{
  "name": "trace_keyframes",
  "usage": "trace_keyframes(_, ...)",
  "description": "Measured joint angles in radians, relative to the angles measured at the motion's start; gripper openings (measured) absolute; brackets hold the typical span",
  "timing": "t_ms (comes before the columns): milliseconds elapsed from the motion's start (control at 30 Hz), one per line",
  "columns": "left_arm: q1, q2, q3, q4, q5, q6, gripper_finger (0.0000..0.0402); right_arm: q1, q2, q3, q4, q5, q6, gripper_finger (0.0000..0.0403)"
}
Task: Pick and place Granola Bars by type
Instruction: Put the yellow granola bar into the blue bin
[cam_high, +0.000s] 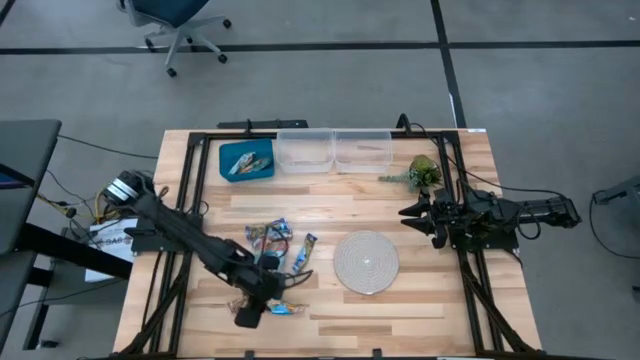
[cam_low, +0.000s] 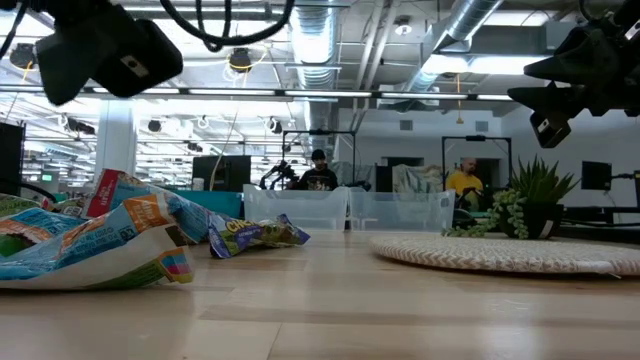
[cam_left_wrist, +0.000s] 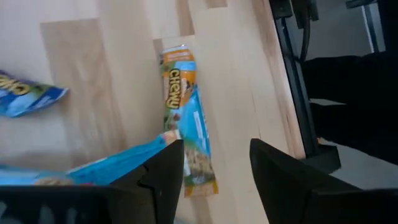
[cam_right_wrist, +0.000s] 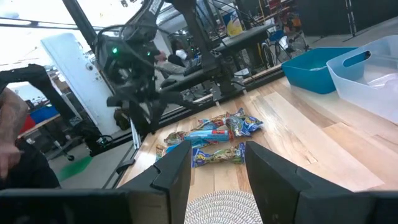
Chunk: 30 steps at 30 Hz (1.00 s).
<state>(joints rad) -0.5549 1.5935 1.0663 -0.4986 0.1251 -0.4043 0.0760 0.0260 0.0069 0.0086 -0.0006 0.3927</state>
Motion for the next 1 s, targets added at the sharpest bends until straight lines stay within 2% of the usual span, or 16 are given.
trace_keyframes(367,-0.009,0.148,0.032,0.078,-0.150,0.110,0.0172,0.000,0.000,0.000,0.003,0.000,0.000,0.0143)
trace_keyframes(700,-0.014,0.207,0.031,0.124,-0.113,0.128,0.0172,0.000,0.000,0.000,0.001,0.000,0.000,0.0144)
trace_keyframes(1000,-0.016,0.284,0.034,0.204,-0.098,0.133,0.0189,0.000,0.007,0.000,0.004,0.001,0.000,0.0143)
